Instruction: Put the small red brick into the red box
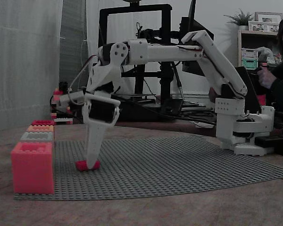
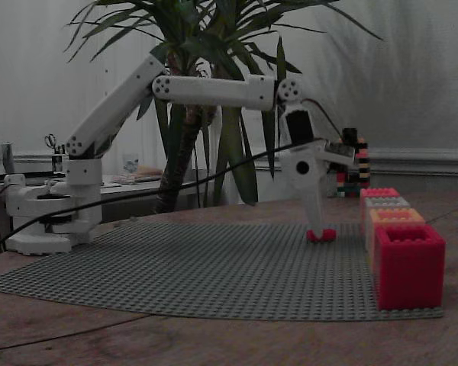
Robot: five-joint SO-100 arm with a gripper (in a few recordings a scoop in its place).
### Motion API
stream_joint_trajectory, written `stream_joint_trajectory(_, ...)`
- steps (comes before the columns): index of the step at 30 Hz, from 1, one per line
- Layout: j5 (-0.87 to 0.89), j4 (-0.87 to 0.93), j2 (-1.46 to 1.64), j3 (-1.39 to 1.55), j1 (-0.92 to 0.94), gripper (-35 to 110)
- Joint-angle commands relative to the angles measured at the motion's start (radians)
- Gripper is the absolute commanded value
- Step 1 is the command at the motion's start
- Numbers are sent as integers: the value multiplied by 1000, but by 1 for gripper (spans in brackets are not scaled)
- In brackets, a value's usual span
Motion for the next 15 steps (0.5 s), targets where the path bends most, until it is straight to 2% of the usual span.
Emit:
stream_joint_trajectory(1,-26,11,32,-72,-6,20)
stream_joint_trajectory(4,-26,8,20,-81,-3,19)
stream_joint_trajectory(9,-14,6,9,-92,-3,6)
stream_joint_trajectory(15,2,6,5,-95,-3,0)
